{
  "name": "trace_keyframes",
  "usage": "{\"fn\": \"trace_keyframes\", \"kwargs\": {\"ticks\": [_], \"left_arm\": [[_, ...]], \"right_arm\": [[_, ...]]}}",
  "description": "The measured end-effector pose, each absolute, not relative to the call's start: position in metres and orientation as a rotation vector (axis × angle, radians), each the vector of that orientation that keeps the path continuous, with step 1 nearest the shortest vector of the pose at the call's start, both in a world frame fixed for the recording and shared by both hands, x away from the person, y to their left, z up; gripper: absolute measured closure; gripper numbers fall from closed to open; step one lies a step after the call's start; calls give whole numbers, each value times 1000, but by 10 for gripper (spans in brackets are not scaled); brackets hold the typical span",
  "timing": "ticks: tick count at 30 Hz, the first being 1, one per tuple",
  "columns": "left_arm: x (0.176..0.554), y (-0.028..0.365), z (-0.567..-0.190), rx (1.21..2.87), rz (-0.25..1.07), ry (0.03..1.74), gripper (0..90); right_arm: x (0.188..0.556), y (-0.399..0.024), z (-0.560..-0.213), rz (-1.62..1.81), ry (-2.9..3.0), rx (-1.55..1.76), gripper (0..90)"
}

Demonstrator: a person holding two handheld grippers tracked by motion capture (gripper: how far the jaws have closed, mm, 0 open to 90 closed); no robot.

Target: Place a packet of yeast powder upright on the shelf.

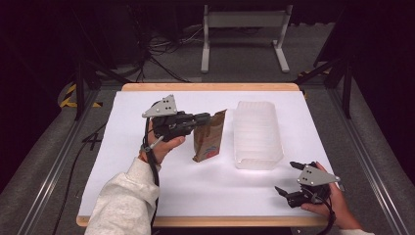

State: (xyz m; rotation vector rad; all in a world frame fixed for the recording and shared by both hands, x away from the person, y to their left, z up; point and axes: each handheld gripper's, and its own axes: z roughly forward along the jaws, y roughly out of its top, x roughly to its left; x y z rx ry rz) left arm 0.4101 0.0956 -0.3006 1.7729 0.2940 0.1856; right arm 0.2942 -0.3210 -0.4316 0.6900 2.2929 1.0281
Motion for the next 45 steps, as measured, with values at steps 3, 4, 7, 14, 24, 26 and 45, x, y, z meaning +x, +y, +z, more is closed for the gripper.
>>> {"fn": "trace_keyframes", "kwargs": {"ticks": [3,4,7,14,24,26,45], "left_arm": [[412,85,-295,1787,188,272,857],[413,83,-293,1784,186,268,857],[416,77,-288,1781,180,248,857],[420,57,-275,1798,181,199,857],[430,24,-265,1816,160,124,856],[432,17,-264,1811,153,109,856],[454,-34,-273,1818,58,63,854]], "right_arm": [[294,-321,-431,1031,2292,691,66],[294,-322,-431,1035,2289,688,66],[293,-322,-431,1041,2289,699,66],[293,-323,-432,1036,2290,700,66],[293,-325,-432,1042,2285,704,66],[293,-325,-432,1044,2284,703,66],[292,-327,-432,1044,2283,702,66]]}}
